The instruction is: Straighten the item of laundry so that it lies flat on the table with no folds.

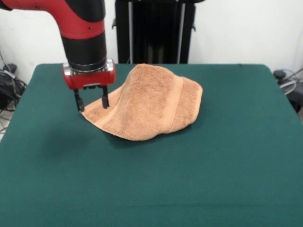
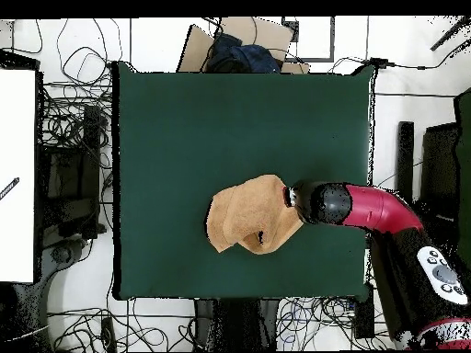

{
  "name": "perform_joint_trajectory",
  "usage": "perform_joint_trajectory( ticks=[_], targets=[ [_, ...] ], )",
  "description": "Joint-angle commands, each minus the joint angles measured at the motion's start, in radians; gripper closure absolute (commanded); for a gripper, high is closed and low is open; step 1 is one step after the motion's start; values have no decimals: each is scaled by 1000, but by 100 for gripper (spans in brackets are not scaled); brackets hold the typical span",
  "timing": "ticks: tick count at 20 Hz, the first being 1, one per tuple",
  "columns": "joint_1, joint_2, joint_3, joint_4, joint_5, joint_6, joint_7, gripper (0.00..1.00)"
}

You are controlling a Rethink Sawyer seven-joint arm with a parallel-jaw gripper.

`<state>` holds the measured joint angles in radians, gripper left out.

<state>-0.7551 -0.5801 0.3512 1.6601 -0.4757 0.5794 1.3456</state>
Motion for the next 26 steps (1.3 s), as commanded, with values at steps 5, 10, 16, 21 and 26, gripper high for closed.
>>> perform_joint_trajectory(
  ticks=[5, 10, 16, 21, 26],
  targets=[
    [31, -64, -26, 80, -55, 15, 31, 0],
    [40, -93, -64, 160, -72, 4, 62, 0],
    [12, -61, -86, 203, -93, -40, 62, 0],
    [11, -41, -109, 228, -108, -98, 87, 0],
    [6, 0, -115, 202, -123, -95, 77, 0]
  ],
)
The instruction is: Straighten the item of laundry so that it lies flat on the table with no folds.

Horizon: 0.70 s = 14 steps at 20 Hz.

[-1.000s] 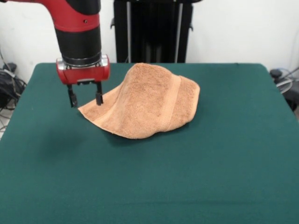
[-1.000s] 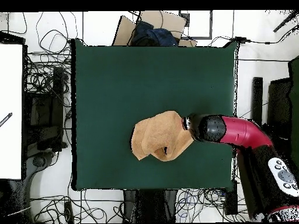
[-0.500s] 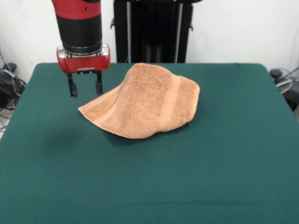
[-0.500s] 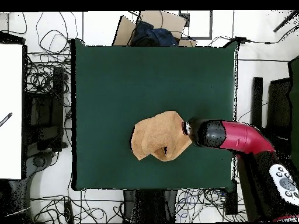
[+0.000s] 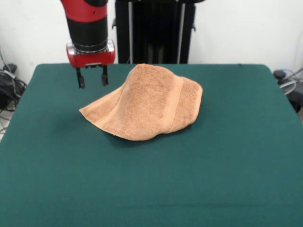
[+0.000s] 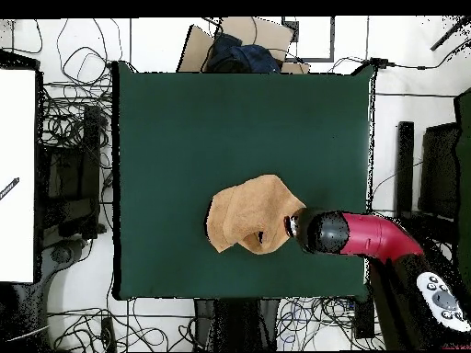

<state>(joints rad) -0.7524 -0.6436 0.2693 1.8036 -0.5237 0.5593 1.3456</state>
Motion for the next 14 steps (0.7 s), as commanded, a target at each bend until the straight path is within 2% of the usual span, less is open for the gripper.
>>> perform_joint_trajectory(
  ticks=[1, 7, 14],
  targets=[
    [2, 84, -33, 47, -75, -73, 75, 0],
    [-9, 177, -22, -10, -76, -106, 64, 0],
    [-10, 182, -13, -58, -61, -64, 27, 0]
  ],
)
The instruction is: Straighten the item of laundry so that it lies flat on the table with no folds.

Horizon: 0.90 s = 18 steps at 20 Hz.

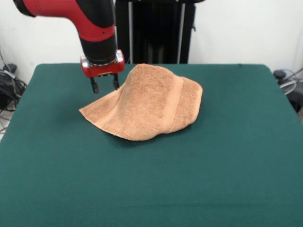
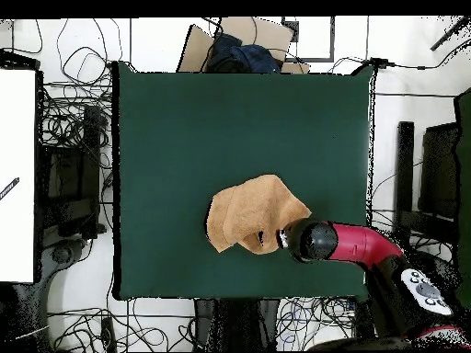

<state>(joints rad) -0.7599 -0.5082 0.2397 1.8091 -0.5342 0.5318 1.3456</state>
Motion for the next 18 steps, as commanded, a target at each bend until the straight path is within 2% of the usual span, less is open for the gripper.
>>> perform_joint_trajectory(
  ticks=[1, 6, 10, 18],
  targets=[
    [-4, 43, 19, -63, -47, -31, 25, 0],
    [-9, 22, 23, -57, -37, -18, 21, 0],
    [-17, -56, 35, -45, -36, 0, -6, 0],
    [-35, -53, 43, -74, -43, -1, -20, 0]
  ],
)
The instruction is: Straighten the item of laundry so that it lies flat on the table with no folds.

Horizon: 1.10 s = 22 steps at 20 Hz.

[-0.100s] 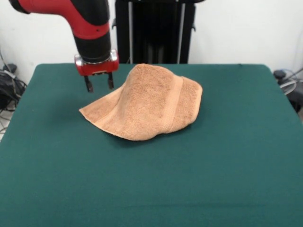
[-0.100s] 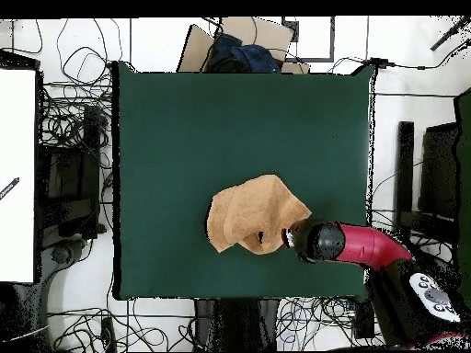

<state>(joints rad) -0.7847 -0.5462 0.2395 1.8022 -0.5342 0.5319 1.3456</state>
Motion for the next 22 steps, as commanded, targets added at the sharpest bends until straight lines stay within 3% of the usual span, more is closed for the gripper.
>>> perform_joint_trajectory(
  ticks=[1, 7, 22],
  targets=[
    [-11, -10, 42, -71, -46, -3, -20, 0],
    [-24, 55, 34, -78, -82, -115, 18, 0],
    [-11, 88, 25, -87, -77, -125, 38, 0]
  ],
)
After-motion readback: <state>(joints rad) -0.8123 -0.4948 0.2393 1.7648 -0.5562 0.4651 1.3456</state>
